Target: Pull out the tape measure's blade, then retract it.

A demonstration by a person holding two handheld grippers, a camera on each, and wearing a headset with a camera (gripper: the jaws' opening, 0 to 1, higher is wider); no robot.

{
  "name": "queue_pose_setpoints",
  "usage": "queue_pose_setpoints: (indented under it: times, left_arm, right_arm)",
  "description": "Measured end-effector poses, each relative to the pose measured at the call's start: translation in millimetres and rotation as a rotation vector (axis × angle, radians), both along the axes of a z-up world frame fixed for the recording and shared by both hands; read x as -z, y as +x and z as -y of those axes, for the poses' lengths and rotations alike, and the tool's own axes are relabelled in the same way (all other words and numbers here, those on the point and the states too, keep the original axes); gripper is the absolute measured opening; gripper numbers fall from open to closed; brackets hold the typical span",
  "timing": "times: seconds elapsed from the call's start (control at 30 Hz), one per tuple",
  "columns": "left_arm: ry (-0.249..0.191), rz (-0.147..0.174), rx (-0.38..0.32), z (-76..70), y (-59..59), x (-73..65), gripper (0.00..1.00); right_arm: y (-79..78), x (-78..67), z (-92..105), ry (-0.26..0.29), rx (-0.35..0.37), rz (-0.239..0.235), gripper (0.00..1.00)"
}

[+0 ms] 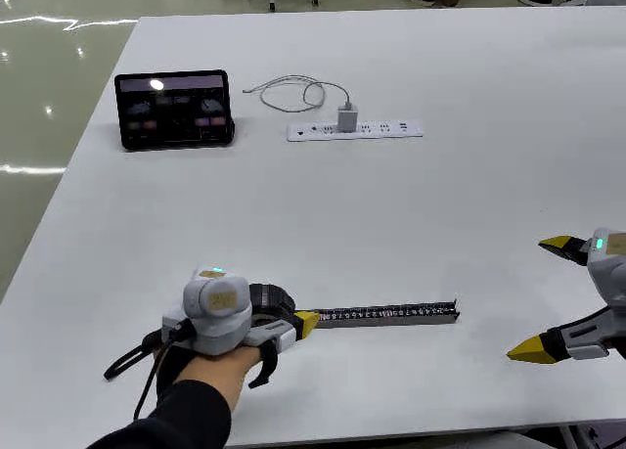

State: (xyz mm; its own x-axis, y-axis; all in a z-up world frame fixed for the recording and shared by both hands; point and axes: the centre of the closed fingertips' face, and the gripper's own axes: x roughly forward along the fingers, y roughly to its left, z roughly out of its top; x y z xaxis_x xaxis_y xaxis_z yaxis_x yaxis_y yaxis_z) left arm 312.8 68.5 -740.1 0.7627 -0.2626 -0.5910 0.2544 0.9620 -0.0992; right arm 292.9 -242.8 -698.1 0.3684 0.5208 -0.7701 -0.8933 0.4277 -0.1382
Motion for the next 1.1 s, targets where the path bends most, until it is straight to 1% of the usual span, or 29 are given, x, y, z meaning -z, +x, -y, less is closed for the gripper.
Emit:
queue_pose_setpoints:
  times: [0.03,0.07,0.17,0.2,0.23,0.27,0.3,0.37,0.4,0.43,0.47,0.5,0.53,0.57,0.6,0.63,0.67,0.7,0.73,0.77,0.8,0.83,0.9,0.93,0.97,1.0,1.07,1.1]
  left_arm:
    - [-0.008,0.006,-0.006,0.2,1.4,-0.7,1.00]
    - [-0.035,0.005,-0.010,3.0,2.4,0.4,1.00]
    - [-0.059,-0.020,-0.020,7.0,1.8,9.6,1.00]
    - [-0.059,-0.017,-0.020,8.5,2.0,11.7,1.00]
    - [-0.064,-0.004,-0.017,12.0,1.5,13.9,1.00]
    - [-0.062,0.005,0.003,15.5,1.4,15.6,1.00]
    - [-0.051,0.000,0.010,16.5,0.1,20.5,1.00]
    - [-0.052,-0.006,0.006,15.8,-0.5,22.3,1.00]
    - [-0.045,0.020,0.005,14.7,1.5,18.5,1.00]
    - [-0.027,0.048,0.007,12.5,4.7,15.4,1.00]
    - [-0.015,0.051,0.007,10.8,5.2,15.2,1.00]
    - [-0.017,0.044,0.002,10.6,4.9,15.9,1.00]
    - [-0.022,0.038,-0.002,10.1,4.7,16.8,1.00]
    - [-0.038,0.025,-0.015,9.1,3.9,18.2,1.00]
    - [-0.049,0.019,-0.023,8.8,3.5,18.3,1.00]
    - [-0.046,0.025,-0.022,8.2,4.4,17.4,1.00]
    - [-0.050,0.031,-0.026,7.6,5.3,16.2,1.00]
    - [-0.066,0.035,-0.038,7.4,6.5,14.8,1.00]
    - [-0.069,0.035,-0.052,5.9,7.2,14.9,1.00]
    - [-0.069,0.031,-0.050,5.7,7.0,15.8,1.00]
    - [-0.074,0.026,-0.045,6.3,6.6,17.1,1.00]
    - [-0.076,0.027,-0.046,6.5,6.4,16.5,1.00]
    - [-0.074,0.030,-0.045,6.3,6.8,16.2,1.00]
    - [-0.070,0.031,-0.042,6.3,6.7,16.6,1.00]
    - [-0.070,0.029,-0.039,6.9,6.4,17.3,1.00]
    - [-0.070,0.027,-0.039,7.2,6.2,17.7,1.00]
    - [-0.062,0.030,-0.036,7.1,6.3,17.5,1.00]
    - [-0.061,0.030,-0.034,7.1,6.4,17.9,1.00]
  right_arm:
    - [1.3,1.7,-2.2,-0.007,-0.011,-0.005,1.00]
    - [2.6,4.9,-5.8,-0.019,-0.032,-0.014,1.00]
    - [6.4,12.0,-15.7,-0.043,-0.074,-0.029,1.00]
    - [7.5,14.3,-18.6,-0.052,-0.088,-0.033,1.00]
    - [11.3,17.0,-22.0,-0.075,-0.117,-0.019,1.00]
    - [12.6,18.4,-25.7,-0.081,-0.136,-0.015,1.00]
    - [13.1,21.9,-30.9,-0.086,-0.153,-0.035,1.00]
    - [16.5,24.4,-37.0,-0.096,-0.172,-0.039,1.00]
    - [18.3,25.8,-42.1,-0.095,-0.191,-0.041,1.00]
    - [19.1,27.5,-44.4,-0.099,-0.198,-0.051,1.00]
    - [19.9,30.1,-47.5,-0.109,-0.211,-0.060,1.00]
    - [20.2,31.8,-49.3,-0.114,-0.224,-0.062,1.00]
    - [21.5,34.9,-50.1,-0.118,-0.236,-0.067,1.00]
    - [24.3,39.3,-49.8,-0.121,-0.243,-0.074,0.99]
    - [24.8,41.1,-50.0,-0.126,-0.246,-0.080,0.98]
    - [24.6,43.4,-51.1,-0.126,-0.255,-0.090,0.98]
    - [24.0,43.8,-53.0,-0.123,-0.272,-0.085,0.96]
    - [23.2,44.4,-55.1,-0.123,-0.305,-0.074,0.94]
    - [21.7,46.3,-55.1,-0.137,-0.326,-0.071,0.92]
    - [21.2,48.3,-54.8,-0.146,-0.335,-0.074,0.92]
    - [20.0,51.5,-54.5,-0.150,-0.341,-0.087,0.92]
    - [18.7,52.9,-54.9,-0.147,-0.349,-0.095,0.91]
    - [17.8,56.3,-54.9,-0.146,-0.359,-0.106,0.86]
    - [15.1,58.2,-54.8,-0.143,-0.361,-0.128,0.84]
    - [8.7,61.9,-54.7,-0.131,-0.347,-0.182,0.83]
    - [9.9,63.8,-54.6,-0.135,-0.342,-0.182,0.82]
    - [8.6,69.4,-53.3,-0.158,-0.381,-0.164,0.76]
    - [7.9,72.0,-52.5,-0.166,-0.383,-0.171,0.72]
